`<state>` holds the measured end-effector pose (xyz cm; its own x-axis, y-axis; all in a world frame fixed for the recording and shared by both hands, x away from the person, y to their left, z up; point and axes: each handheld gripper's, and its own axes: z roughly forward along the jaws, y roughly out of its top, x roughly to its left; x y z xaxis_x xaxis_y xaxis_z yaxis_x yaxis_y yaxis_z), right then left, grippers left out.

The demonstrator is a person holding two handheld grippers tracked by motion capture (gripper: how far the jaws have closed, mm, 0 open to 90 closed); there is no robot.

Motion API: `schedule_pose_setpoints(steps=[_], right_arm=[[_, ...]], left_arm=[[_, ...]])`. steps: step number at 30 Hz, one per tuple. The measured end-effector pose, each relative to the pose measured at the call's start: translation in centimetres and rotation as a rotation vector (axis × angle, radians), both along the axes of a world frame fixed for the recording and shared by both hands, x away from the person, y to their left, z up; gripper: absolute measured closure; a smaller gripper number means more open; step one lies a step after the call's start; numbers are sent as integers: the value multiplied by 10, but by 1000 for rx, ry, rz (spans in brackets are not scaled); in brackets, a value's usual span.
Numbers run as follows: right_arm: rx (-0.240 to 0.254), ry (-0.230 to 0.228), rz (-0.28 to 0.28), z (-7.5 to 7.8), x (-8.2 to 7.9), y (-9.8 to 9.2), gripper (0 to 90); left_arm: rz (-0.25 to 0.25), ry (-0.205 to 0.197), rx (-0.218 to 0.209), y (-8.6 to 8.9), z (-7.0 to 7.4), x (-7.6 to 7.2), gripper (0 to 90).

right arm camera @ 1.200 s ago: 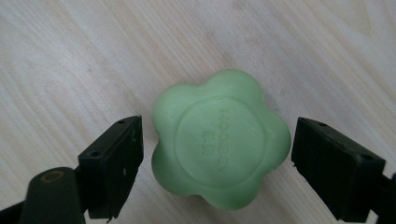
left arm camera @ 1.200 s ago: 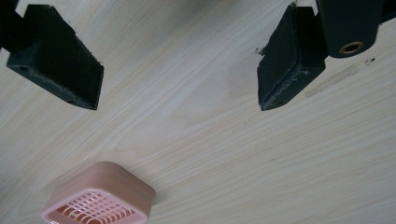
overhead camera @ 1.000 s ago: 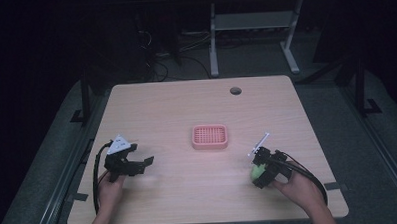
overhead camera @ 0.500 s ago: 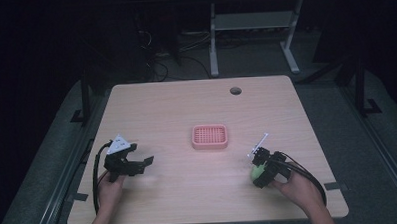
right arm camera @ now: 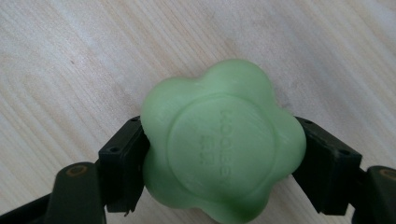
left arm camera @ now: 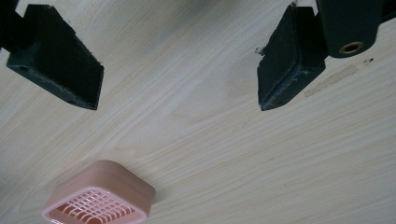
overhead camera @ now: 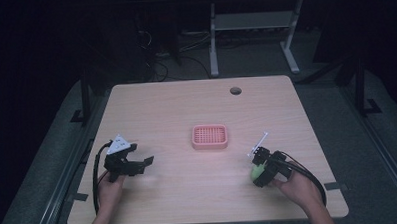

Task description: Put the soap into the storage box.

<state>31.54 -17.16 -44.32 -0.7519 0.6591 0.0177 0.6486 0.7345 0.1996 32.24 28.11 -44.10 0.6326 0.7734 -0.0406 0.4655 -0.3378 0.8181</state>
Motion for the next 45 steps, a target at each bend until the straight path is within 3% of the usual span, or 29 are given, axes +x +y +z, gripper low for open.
schedule_pose_setpoints(steps=[6, 27, 45], right_arm=[[14, 16, -11, 1, 1, -1, 256], [57, -29, -3, 21, 7, -1, 257], [79, -34, 6, 35, 20, 3, 257]], left_arm=[[1, 0, -1, 0, 0, 0, 144], [3, 0, -4, 0, 0, 0, 144], [8, 0, 2, 0, 0, 1, 144]])
